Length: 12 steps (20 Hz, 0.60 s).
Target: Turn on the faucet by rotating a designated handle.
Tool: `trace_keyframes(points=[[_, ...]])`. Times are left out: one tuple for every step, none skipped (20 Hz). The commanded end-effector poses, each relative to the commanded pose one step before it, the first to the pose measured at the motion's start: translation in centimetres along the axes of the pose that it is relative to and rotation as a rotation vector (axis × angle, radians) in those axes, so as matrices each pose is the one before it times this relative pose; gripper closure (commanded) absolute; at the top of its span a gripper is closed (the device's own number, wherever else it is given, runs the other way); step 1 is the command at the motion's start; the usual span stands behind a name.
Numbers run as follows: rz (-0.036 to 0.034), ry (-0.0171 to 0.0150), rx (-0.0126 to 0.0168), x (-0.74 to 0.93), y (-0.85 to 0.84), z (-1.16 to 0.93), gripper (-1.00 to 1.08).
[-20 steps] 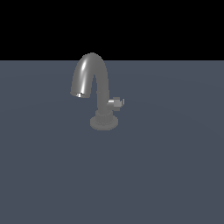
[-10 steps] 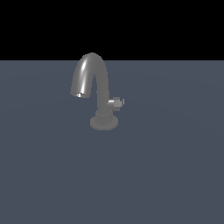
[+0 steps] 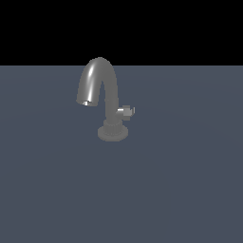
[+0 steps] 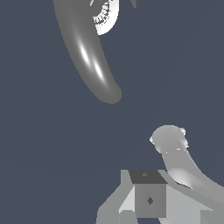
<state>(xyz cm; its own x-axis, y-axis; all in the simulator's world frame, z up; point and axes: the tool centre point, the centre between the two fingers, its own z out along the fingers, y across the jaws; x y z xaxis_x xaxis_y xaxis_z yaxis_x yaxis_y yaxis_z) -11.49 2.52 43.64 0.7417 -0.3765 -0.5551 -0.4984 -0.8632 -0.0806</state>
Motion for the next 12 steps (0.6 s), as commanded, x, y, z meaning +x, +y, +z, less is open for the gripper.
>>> trace_keyframes(points=[[0.04558,-0.04866,0.02767,1.373,-0.588,-0.146,1.08],[0.01825,-0.01954,0.01126,0.548,-0.240,-0.062,1.08],[0.01841,-0.01972,0.01137,0.553,-0.242,-0.063,1.08],[0.01858,-0.01991,0.01149,0.557,-0.244,-0.064,1.08],[0.01876,-0.02012,0.01162,0.564,-0.246,-0.065,1.08],[0.01895,-0.02034,0.01176,0.569,-0.248,-0.067,1.08],[0.01916,-0.02057,0.01190,0.575,-0.251,-0.068,1.08],[0.01938,-0.02083,0.01206,0.582,-0.253,-0.069,1.08],[0.01962,-0.02110,0.01223,0.589,-0.256,-0.071,1.08],[0.01988,-0.02140,0.01241,0.597,-0.259,-0.072,1.08],[0.02017,-0.02172,0.01261,0.606,-0.263,-0.074,1.08],[0.02049,-0.02208,0.01282,0.616,-0.266,-0.076,1.08]])
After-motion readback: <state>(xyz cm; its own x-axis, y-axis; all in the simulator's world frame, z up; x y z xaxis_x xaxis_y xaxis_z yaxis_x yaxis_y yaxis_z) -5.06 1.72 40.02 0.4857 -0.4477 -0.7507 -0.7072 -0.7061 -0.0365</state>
